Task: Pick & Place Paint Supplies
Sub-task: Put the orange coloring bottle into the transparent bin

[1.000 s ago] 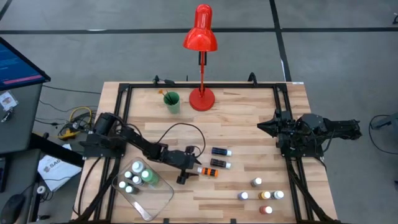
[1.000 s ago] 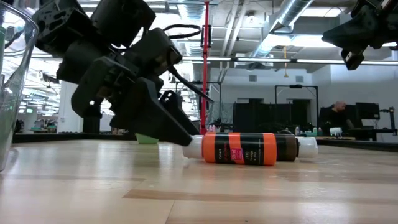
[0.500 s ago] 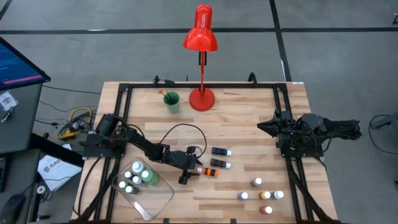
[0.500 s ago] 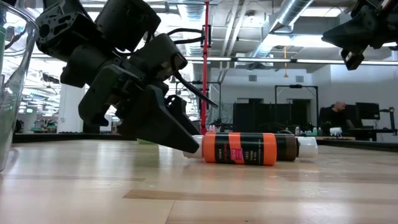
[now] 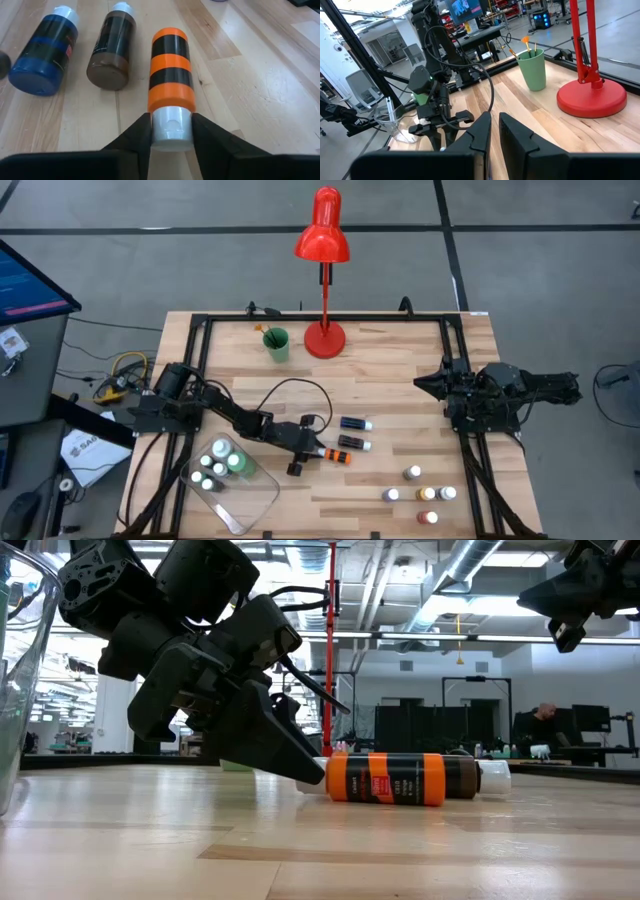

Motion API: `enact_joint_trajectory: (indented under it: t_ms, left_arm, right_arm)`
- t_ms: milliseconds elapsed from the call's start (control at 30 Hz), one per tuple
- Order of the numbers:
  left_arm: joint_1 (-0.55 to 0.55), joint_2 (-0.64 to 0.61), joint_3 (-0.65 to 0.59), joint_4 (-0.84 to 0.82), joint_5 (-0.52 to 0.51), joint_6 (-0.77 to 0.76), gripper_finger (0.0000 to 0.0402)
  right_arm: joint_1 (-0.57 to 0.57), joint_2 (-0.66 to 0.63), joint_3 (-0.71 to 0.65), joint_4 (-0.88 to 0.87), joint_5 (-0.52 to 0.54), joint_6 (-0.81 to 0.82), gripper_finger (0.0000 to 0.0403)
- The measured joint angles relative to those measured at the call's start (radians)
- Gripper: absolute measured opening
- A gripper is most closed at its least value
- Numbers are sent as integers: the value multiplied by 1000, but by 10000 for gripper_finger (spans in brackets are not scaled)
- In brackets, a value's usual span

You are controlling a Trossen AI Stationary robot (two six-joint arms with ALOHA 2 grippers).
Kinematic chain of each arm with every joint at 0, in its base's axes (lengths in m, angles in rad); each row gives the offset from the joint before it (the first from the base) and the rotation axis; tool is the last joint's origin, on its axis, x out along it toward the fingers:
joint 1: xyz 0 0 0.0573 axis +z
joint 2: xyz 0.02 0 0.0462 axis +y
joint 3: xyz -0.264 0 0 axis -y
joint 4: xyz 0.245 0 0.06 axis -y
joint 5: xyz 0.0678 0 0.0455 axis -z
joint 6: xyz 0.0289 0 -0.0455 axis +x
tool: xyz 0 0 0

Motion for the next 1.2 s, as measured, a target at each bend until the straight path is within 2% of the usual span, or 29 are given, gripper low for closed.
enact_joint_trajectory:
  t_ms: [200, 367, 533, 700, 867, 967, 1067, 1200]
  left_arm:
    - [0, -2, 0, -1, 0, 1, 93]
    - [1, -67, -1, -96, -16, 14, 91]
    - [19, -220, -1, -261, -24, 14, 90]
    - [22, -470, 0, -457, -18, -30, 93]
    - [22, -725, 4, -690, -5, -256, 95]
    - [22, -844, 4, -792, 7, -463, 96]
    - [22, -933, 3, -893, 89, -754, 96]
    - [21, -1016, 3, -911, 253, -1111, 97]
  right_arm:
    - [0, 0, 0, 0, 0, 0, 33]
    - [0, 0, 0, 0, 0, 0, 33]
    - [0, 0, 0, 0, 0, 0, 33]
    - [0, 0, 0, 0, 0, 0, 33]
    - [0, 0, 0, 0, 0, 0, 33]
    - [0, 0, 0, 0, 0, 0, 33]
    - [0, 0, 0, 0, 0, 0, 33]
    - [0, 0, 0, 0, 0, 0, 33]
